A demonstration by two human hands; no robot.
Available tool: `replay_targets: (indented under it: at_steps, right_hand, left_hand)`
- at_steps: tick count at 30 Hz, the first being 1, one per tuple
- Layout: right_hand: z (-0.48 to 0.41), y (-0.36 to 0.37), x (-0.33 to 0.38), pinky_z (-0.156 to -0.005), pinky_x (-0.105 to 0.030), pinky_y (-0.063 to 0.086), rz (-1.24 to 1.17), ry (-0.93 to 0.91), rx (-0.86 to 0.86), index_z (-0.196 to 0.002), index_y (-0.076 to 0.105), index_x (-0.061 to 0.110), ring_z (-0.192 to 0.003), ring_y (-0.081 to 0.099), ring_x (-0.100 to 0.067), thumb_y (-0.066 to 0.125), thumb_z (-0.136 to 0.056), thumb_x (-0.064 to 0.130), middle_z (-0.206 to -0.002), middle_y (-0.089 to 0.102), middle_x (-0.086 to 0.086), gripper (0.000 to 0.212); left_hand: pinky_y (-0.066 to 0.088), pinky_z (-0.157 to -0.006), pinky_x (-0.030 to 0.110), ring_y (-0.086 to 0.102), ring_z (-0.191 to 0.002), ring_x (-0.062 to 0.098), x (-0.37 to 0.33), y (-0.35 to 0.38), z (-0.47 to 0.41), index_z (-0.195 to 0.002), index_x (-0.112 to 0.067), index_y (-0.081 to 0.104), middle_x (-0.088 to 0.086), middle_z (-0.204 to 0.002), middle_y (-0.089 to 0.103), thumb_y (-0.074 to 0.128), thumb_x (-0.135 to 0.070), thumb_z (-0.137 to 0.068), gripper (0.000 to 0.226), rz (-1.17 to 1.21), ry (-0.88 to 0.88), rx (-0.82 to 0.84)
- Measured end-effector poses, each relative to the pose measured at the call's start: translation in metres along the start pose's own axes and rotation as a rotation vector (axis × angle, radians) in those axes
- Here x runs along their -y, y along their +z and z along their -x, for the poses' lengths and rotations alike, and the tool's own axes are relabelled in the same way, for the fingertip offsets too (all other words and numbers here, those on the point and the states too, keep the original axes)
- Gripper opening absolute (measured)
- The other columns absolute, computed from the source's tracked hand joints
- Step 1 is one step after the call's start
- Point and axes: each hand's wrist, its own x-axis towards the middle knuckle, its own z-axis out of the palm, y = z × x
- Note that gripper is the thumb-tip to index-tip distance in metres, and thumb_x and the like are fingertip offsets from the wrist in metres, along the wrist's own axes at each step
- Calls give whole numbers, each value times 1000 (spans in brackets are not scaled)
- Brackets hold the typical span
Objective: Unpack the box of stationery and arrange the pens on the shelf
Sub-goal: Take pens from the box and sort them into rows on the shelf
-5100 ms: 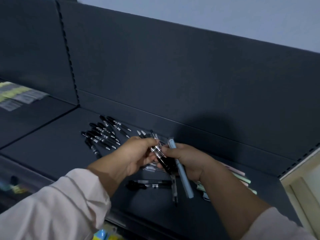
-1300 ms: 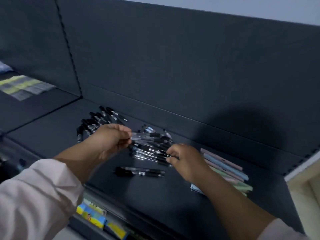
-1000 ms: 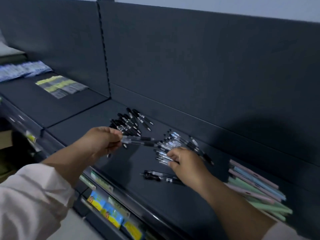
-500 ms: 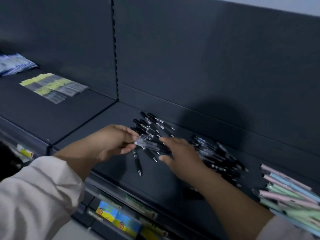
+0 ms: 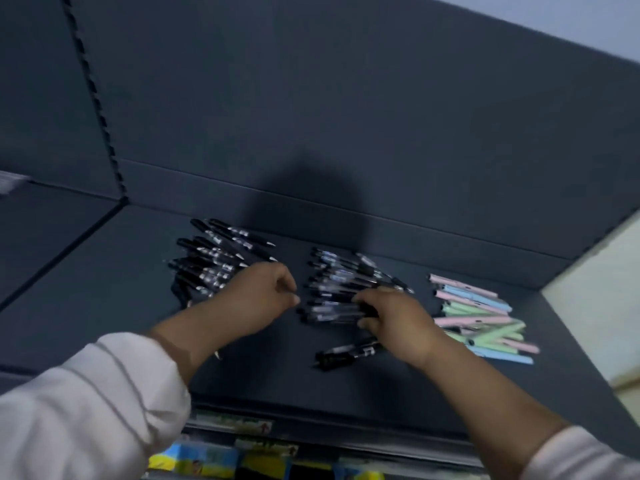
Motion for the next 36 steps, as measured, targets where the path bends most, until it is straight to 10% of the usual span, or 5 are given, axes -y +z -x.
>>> replay_targets:
  at_steps: [10, 36]
  right_hand:
    - [-18, -1, -34, -94, -32, 44, -107, 85, -192, -110, 68, 19, -110, 55, -26, 62, -88, 22, -114, 63, -5, 23]
    - [-53, -13, -15, -84, -27, 48, -492, -132, -13, -82, 60, 31, -87, 61, -13, 63, -88, 19, -88, 65, 6, 14]
  left_hand:
    - [38, -64, 23, 52, -82, 9, -30, 50, 5, -88, -27, 57, -12, -85, 50, 80, -44, -65, 36, -412, 163, 254]
    - [41, -84, 23, 49, -92, 8, 6, -13, 28, -98, -24, 68, -8, -98, 55, 69, -22, -81, 17, -544, 129, -81]
